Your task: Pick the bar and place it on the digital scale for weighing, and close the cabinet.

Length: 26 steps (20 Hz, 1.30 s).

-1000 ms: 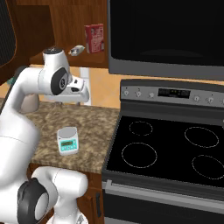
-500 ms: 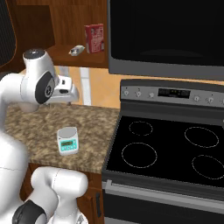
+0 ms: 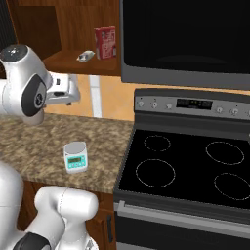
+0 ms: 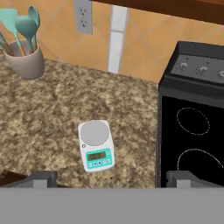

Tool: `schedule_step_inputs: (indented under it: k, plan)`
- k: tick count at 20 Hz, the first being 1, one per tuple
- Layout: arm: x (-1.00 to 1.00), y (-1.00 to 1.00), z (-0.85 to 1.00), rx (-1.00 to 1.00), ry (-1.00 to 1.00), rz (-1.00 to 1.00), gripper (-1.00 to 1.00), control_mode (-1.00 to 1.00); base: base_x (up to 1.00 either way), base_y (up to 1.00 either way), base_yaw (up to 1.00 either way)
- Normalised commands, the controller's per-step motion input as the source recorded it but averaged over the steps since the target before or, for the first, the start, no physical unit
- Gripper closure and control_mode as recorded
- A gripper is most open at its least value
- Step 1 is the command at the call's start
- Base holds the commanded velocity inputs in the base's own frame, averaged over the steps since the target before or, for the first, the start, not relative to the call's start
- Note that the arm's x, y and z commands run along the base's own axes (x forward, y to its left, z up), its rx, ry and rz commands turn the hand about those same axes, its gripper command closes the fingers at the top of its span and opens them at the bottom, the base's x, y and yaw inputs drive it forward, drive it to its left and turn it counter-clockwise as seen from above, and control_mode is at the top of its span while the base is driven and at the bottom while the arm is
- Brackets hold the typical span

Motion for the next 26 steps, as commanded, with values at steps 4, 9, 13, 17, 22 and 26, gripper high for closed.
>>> schedule_step_inputs:
  k: [4,9,13,17,22,26]
  plan:
    - [0.00,0.09,0.56,0.00,-0.07,0.00,-1.00,-1.00,0.00,0.00,0.00]
    - [0.00,0.08,0.58,0.00,-0.13,0.00,-1.00,-1.00,0.00,0.00,0.00]
    - [0.04,0.15,0.42,0.03,-0.11,0.00,-1.00,-1.00,0.00,0.00,0.00]
    - [0.24,0.00,0.08,0.05,-0.16,0.00,-1.00,-1.00,0.00,0.00,0.00]
    - [0.44,0.00,0.00,0.08,-0.25,0.00,-1.00,-1.00,0.00,0.00,0.00]
    - [0.57,0.00,0.00,0.06,-0.12,0.00,-1.00,-1.00,0.00,0.00,0.00]
